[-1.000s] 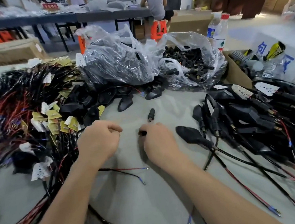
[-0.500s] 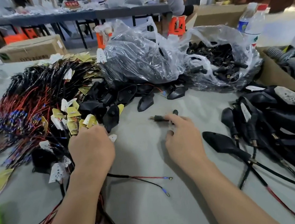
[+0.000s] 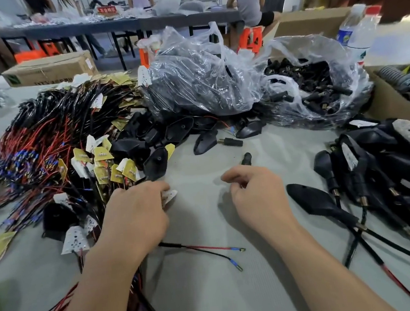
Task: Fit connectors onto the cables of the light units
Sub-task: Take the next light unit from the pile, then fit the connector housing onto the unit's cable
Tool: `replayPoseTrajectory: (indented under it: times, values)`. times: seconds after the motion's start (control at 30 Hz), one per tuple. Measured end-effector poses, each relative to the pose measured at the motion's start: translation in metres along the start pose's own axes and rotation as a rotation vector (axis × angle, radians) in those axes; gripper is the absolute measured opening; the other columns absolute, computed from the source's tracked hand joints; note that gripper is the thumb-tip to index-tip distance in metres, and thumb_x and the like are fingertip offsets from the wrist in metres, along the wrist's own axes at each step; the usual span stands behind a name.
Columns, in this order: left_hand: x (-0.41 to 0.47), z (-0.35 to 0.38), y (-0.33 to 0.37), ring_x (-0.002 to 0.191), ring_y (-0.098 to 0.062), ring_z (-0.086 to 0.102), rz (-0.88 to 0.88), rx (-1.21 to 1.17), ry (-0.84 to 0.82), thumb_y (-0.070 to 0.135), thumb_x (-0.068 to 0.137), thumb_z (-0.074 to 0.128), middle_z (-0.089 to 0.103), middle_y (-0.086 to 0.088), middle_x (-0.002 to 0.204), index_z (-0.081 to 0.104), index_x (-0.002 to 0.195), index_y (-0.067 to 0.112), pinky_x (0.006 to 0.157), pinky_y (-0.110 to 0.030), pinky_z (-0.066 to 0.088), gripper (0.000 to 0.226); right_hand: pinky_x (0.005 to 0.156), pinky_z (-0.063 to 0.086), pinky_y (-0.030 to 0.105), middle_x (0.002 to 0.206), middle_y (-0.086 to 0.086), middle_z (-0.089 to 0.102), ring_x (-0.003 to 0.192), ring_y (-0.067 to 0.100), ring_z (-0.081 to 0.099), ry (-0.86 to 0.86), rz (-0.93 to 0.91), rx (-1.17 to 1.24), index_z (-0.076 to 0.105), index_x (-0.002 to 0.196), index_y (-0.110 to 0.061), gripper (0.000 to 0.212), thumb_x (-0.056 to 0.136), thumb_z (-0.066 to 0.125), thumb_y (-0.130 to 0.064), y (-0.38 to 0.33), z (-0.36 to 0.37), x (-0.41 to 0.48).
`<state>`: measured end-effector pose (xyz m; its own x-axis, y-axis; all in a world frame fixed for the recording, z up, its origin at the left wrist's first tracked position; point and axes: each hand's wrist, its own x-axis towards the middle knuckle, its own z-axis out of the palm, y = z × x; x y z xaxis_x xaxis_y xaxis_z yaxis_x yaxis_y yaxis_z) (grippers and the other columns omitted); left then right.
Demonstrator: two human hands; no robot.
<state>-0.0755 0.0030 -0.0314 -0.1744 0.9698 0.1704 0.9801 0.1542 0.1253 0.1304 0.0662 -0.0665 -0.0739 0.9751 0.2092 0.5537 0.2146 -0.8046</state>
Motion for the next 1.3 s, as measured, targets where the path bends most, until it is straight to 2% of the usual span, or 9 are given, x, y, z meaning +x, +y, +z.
replayPoseTrajectory:
  times: [0.17,0.3,0.5,0.6,0.77,0.93,1.03,1.2,1.3]
  values:
    - [0.008,-0.004,0.016,0.079,-0.012,0.072,-0.013,-0.664,0.461,0.007,0.096,0.063,0.077,0.016,0.095,0.075,0.114,0.030,0.072,-0.027,0.058,0.032,0.059,0.048,0.025,0.076,-0.007,0.076,0.056,0.012,0.065,-0.145,0.081,0.347,0.078,0.086,-0.030,0.019,0.080,0.065,-0.018,-0.014,0.005,-0.006]
    - [0.013,-0.011,0.043,0.071,-0.017,0.074,-0.056,-1.414,0.329,-0.007,0.093,0.063,0.080,0.000,0.086,0.077,0.101,0.021,0.067,-0.025,0.060,0.032,0.048,0.035,0.027,0.082,0.019,0.075,0.057,0.029,0.051,-0.500,0.156,0.669,0.076,0.098,-0.027,0.028,0.072,0.069,-0.033,-0.029,0.015,-0.016]
    - [0.003,-0.004,0.052,0.046,-0.024,0.061,0.037,-1.405,-0.093,-0.005,0.096,0.060,0.076,-0.003,0.072,0.079,0.105,0.019,0.041,-0.027,0.049,0.032,0.050,0.045,0.022,0.068,0.009,0.069,0.054,0.018,0.062,-0.456,0.082,0.716,0.073,0.079,-0.005,0.018,0.090,0.060,-0.005,-0.037,0.015,-0.021]
    - [0.005,0.005,0.046,0.062,-0.011,0.069,-0.047,-1.177,-0.051,0.013,0.095,0.066,0.079,0.009,0.083,0.076,0.115,0.023,0.063,-0.026,0.055,0.024,0.049,0.045,0.021,0.062,0.010,0.067,0.048,0.013,0.057,-0.236,0.170,0.811,0.071,0.081,0.004,0.022,0.098,0.059,-0.003,-0.036,0.010,-0.010]
    - [-0.001,0.005,0.030,0.081,0.003,0.065,-0.013,-0.474,-0.141,0.058,0.076,0.064,0.061,0.045,0.077,0.066,0.087,0.064,0.077,-0.028,0.052,0.012,0.050,0.046,0.019,0.060,0.002,0.067,0.047,0.008,0.055,0.221,0.307,1.041,0.066,0.085,-0.008,0.022,0.103,0.054,-0.005,-0.013,-0.027,0.022]
    - [0.003,-0.001,0.025,0.070,-0.001,0.067,0.071,-0.586,-0.332,0.026,0.083,0.073,0.074,0.019,0.076,0.074,0.086,0.051,0.072,-0.025,0.057,0.025,0.050,0.045,0.020,0.062,0.003,0.065,0.047,0.009,0.052,0.421,0.271,1.092,0.067,0.086,-0.008,0.022,0.104,0.055,-0.009,-0.001,-0.045,0.030]
    - [0.005,0.000,0.023,0.059,0.002,0.062,0.092,-0.685,-0.379,0.018,0.083,0.077,0.074,0.015,0.073,0.079,0.086,0.039,0.058,-0.011,0.046,0.021,0.049,0.045,0.019,0.063,0.005,0.064,0.049,0.010,0.051,0.323,0.284,1.196,0.066,0.088,-0.007,0.018,0.102,0.057,-0.012,-0.004,-0.046,0.030]
    - [0.006,0.003,0.030,0.060,-0.003,0.060,0.086,-0.978,-0.250,0.010,0.083,0.079,0.075,0.004,0.072,0.082,0.091,0.033,0.063,-0.017,0.048,0.024,0.054,0.046,0.023,0.067,0.008,0.063,0.052,0.016,0.053,-0.309,0.093,0.725,0.078,0.080,-0.016,0.015,0.086,0.064,-0.012,-0.023,-0.016,0.008]
    - [0.005,0.007,0.024,0.059,0.003,0.060,0.069,-0.800,-0.217,0.026,0.084,0.078,0.072,0.011,0.070,0.080,0.087,0.042,0.064,-0.020,0.049,0.017,0.053,0.051,0.023,0.068,0.006,0.068,0.051,0.016,0.062,-0.275,0.109,0.744,0.074,0.079,-0.012,0.028,0.099,0.056,-0.004,-0.026,-0.022,0.011]
